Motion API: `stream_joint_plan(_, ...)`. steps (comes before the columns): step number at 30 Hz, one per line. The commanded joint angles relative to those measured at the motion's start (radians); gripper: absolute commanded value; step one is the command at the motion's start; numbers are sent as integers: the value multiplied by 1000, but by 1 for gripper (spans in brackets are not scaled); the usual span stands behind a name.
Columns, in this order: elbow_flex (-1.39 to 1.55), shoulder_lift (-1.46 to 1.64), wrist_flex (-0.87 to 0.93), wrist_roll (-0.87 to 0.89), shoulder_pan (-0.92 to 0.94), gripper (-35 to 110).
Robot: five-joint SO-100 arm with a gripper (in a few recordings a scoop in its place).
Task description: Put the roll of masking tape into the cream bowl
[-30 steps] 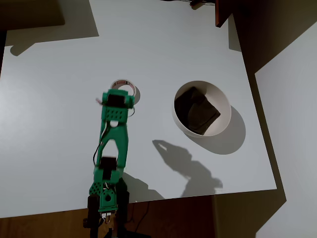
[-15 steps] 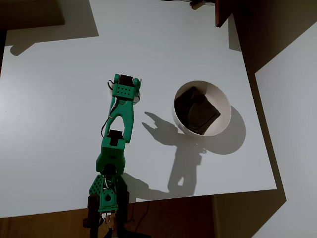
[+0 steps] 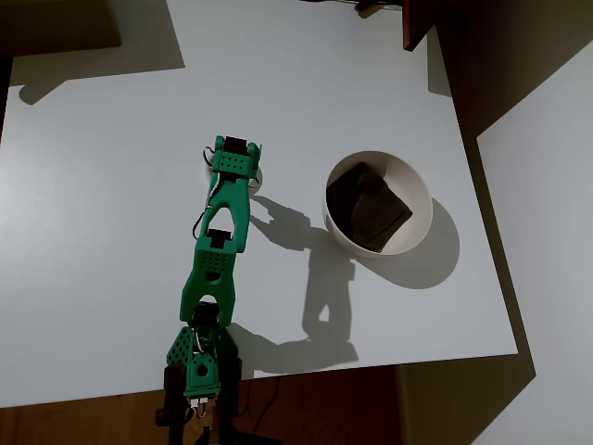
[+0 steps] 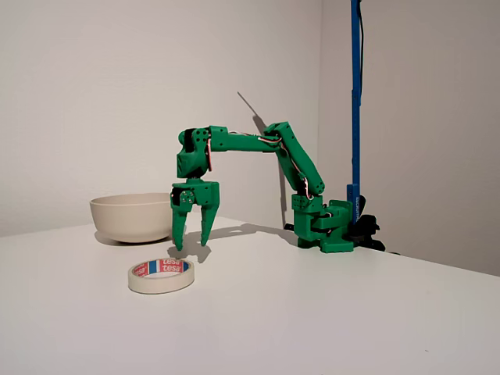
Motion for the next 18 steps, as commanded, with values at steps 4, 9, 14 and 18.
stream_joint_plan(4, -181, -74, 25, -18, 75, 17)
stream_joint_plan(9, -230, -107, 40, -21, 78, 17)
stream_joint_plan(14, -281, -115, 78, -11, 49, 18)
stream_joint_plan(18, -302, -101, 98, 8, 20, 19)
